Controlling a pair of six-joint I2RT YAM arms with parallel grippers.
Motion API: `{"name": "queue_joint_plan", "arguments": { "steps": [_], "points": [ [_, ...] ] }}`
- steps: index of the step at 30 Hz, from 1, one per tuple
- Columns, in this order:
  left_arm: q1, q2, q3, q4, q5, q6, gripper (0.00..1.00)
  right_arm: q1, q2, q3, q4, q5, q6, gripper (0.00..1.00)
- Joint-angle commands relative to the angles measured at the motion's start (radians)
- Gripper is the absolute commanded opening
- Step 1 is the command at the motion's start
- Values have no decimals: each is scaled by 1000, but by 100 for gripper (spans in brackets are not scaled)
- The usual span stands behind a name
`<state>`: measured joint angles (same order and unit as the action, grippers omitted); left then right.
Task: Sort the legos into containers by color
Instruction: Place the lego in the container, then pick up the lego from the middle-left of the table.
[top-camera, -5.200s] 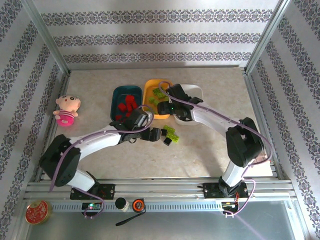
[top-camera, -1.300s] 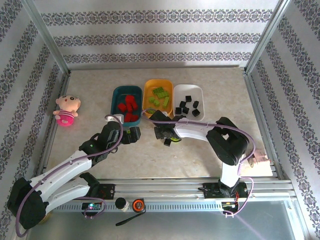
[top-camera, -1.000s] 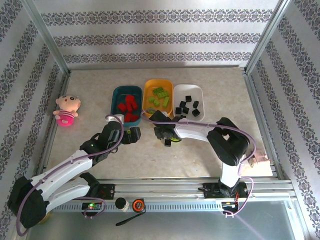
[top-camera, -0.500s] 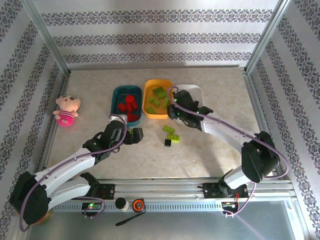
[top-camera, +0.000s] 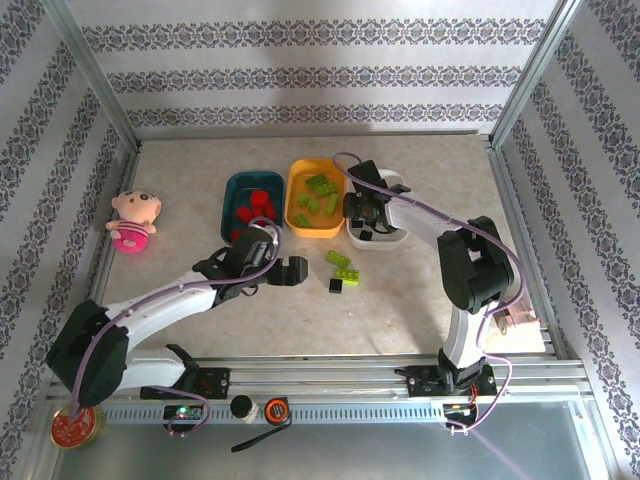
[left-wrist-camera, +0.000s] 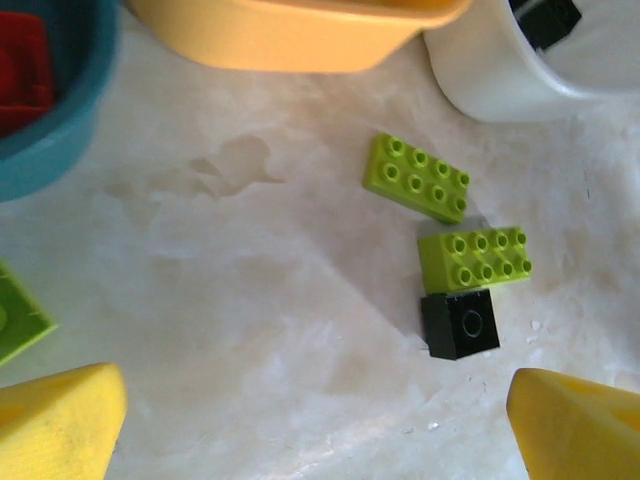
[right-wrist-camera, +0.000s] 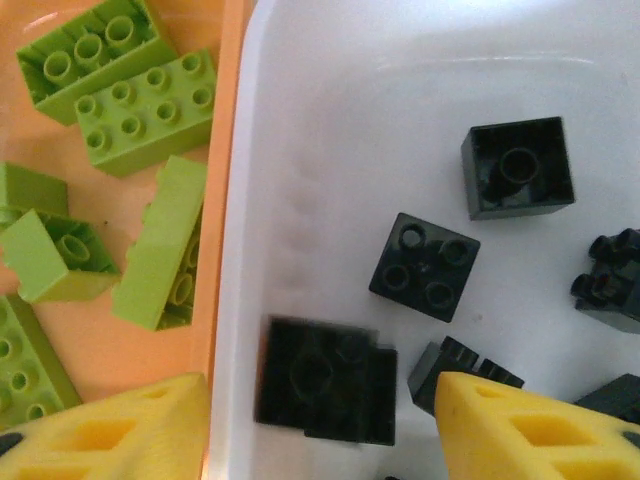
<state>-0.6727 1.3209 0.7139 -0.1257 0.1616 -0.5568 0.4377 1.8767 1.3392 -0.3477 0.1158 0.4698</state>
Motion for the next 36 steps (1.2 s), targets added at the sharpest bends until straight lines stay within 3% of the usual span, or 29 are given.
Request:
{"name": "queue_joint_plan", "arguments": {
  "steps": [1,6,14,20,25,31,36],
  "points": [
    [-50,64,60,21,22,49,97,-11,-26,3,-17,16,14,69],
    [-128,186,137,37,19,66,95,-16,-128,-89,13,16,19,72],
    [-227,402,323,-64,-43,112,79,-39,-277,-243,51,-9,41,74],
    [-252,478,405,-173,-123,121,66,-57,-350,-301,56,-10,37,74],
    [-258,524,438,-243,-143,120,62,-65,-391,-319,66,-13,36,74],
    [-257,556,447,-235,-137,130,53,-66,-423,-321,69,-13,37,75],
    [-256,570,448,-199,-120,138,52,-65,-436,-327,67,-18,39,75]
  ]
}}
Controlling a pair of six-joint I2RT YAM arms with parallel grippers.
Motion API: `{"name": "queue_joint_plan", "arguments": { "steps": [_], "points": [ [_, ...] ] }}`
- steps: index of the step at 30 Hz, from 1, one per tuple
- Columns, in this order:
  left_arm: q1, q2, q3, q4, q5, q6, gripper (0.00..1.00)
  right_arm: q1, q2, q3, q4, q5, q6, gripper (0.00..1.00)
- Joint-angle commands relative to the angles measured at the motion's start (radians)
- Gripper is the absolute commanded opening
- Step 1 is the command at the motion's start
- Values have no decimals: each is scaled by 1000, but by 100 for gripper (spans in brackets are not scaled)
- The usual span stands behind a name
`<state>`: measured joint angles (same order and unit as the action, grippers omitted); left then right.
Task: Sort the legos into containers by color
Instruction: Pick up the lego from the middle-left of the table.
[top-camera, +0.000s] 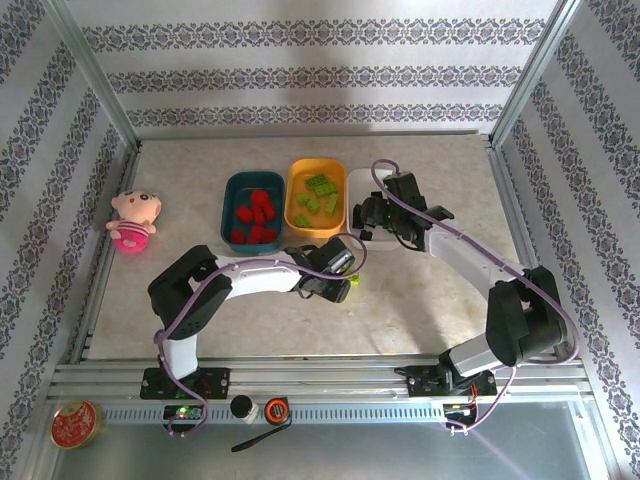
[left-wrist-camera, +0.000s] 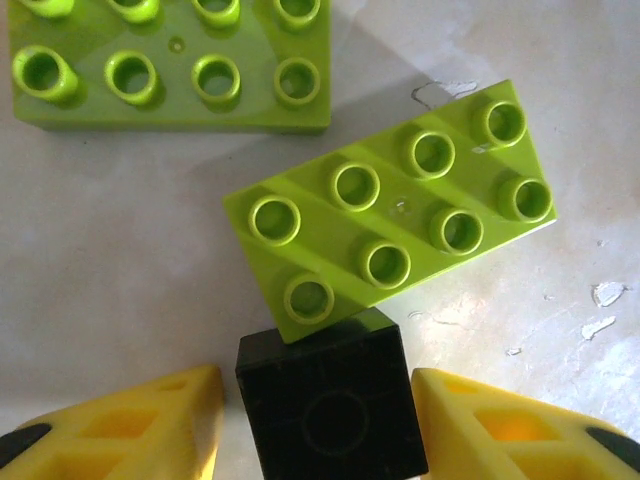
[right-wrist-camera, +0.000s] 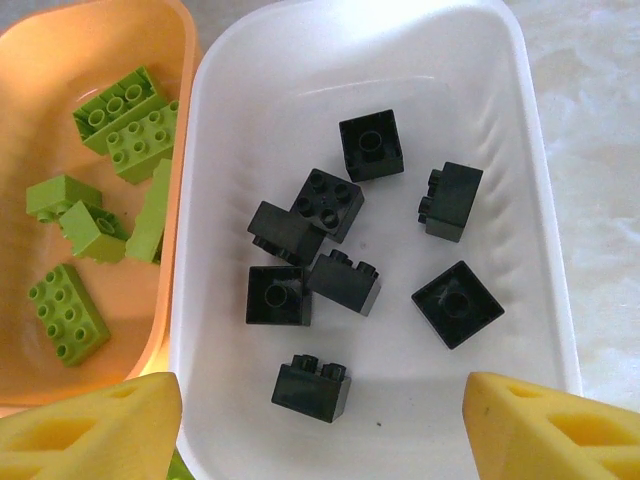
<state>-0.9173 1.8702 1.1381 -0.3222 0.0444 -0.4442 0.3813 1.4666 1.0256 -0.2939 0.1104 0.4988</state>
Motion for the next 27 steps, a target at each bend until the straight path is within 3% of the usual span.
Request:
{"name": "queue_joint_plan", "arguments": {
  "steps": [1,5,11,19,23,27],
  "points": [
    [-12,26,26,2,5,26,54,-8,-28,-16,14,-13,11,75],
    [-12,32,29,24,9,32,55,-7,-31,-26,19,-15,15,75],
    [-11,20,20,29,2,32,39,-9,-36,-38,18,-7,18,75],
    [-2,-159,-20,32,-21,22,33,-19,-88,-84,25,12,32,75],
    [52,-191,18,64,8,21,32,-30,-134,-140,44,21,58,75],
    [120,-132,116,123,80,4,31,-36,-184,-199,56,28,75,76]
  ]
}}
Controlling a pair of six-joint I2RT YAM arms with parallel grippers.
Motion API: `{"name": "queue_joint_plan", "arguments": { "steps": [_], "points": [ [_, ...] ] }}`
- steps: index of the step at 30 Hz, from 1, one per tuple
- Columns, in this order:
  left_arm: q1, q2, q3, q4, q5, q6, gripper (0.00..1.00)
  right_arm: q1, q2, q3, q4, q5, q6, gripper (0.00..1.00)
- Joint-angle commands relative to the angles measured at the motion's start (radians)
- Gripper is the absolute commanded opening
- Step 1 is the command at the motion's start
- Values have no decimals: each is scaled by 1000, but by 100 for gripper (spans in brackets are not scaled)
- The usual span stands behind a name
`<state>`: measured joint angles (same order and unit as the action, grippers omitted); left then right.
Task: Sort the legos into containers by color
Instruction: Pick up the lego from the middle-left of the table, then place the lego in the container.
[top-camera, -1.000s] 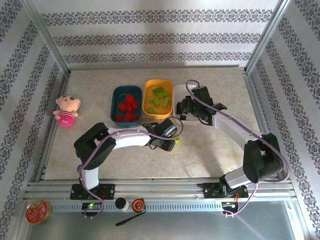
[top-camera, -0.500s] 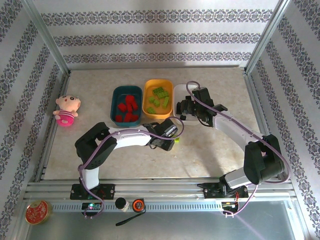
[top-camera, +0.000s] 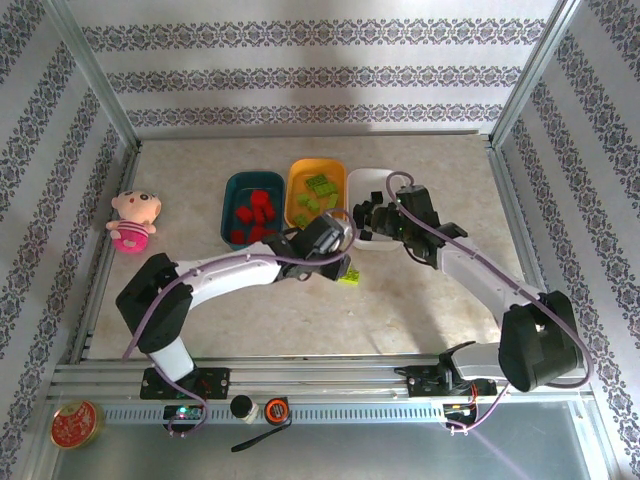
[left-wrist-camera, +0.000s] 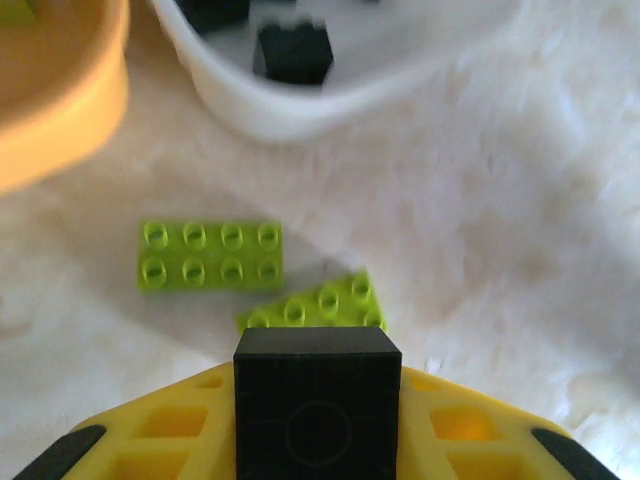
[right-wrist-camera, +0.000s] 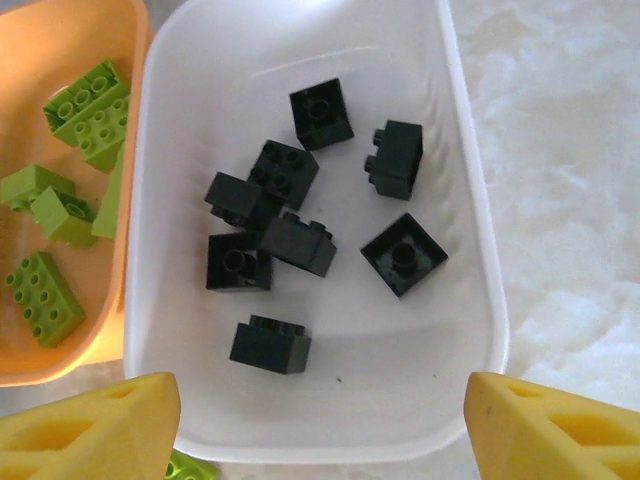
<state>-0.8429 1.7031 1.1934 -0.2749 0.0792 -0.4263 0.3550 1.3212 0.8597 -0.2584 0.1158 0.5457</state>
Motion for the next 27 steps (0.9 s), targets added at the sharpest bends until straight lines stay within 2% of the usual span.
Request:
{"name": "queue_joint_plan", "arguments": {
  "steps": [1,8,16,20,23,27],
  "points": [
    [53,62,98,88,53,-11,31,-10,-51,-46,17,25,32,75],
    [106,316,423,70,112,-16,31,-14,-181,-143,-9,49,36,76],
    [109,552,737,-14,200,-43,33,-22,-383,-254,-18,46,28,77],
    [111,641,865,-35,234,-72,42,-22,-440,-287,3,-4,15,78],
    [118,677,931,-31,259,-104,57,-22,-453,-304,17,-44,10,78],
    [138,658,939,-3,286,-145,69,-21,-455,-316,19,-67,12,79]
  ]
}}
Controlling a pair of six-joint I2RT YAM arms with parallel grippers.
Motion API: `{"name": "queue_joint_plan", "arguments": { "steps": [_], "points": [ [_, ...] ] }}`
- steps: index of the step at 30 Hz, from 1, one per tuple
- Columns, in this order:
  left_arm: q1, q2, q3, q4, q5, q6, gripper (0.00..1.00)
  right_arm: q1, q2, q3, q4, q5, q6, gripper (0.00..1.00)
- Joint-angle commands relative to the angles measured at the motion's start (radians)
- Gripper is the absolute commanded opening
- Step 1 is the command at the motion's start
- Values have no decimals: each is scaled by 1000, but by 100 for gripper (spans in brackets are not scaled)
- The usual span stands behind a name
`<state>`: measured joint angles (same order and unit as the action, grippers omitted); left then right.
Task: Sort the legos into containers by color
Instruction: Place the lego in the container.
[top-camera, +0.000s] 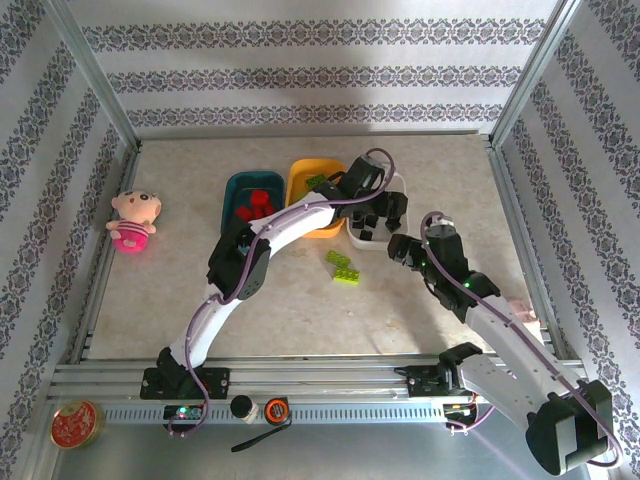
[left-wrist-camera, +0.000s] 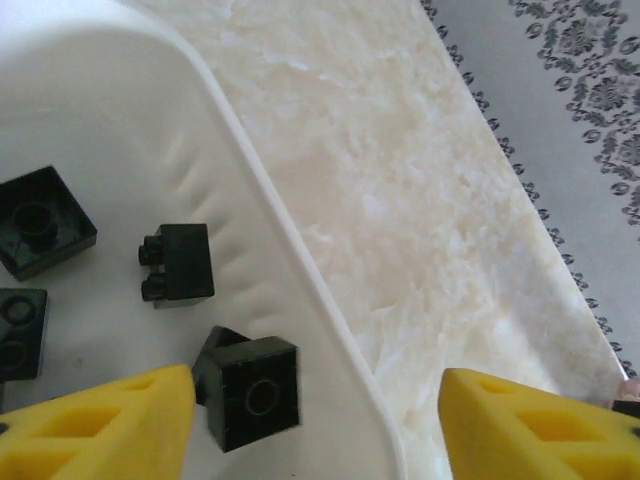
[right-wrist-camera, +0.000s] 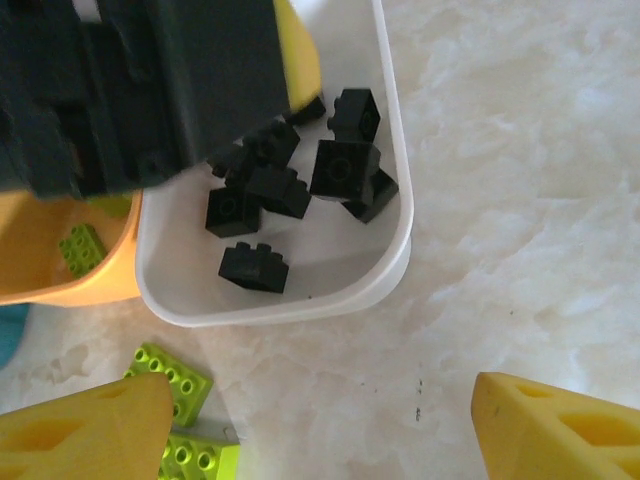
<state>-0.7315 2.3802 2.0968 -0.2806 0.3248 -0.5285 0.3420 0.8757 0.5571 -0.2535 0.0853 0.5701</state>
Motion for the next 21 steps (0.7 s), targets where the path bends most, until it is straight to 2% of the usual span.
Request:
{"name": "queue_joint_plan", "arguments": {
  "steps": [1,4,8,9,13,17,21],
  "points": [
    [30,-39,16,14,42,-45,71,-8,-5,-14,14,-44,-14,79],
    [42,-144,-112,87,31,-45,79,-6,22,-8,21,-84,-24,79],
    [62,-341,-390,219,9,-60,85,16,116,20,43,-185,-65,79],
    [69,-389,-463,248,1,-65,89,29,149,31,45,-203,-81,79],
    [88,-604,-767,340,-51,-73,94,130,309,96,48,-241,-146,79],
    [91,-827,-1021,340,-120,-59,94,212,459,164,69,-222,-196,79],
    [92,-1032,-1229,297,-193,-55,96,221,577,226,82,-220,-218,79]
  ]
}}
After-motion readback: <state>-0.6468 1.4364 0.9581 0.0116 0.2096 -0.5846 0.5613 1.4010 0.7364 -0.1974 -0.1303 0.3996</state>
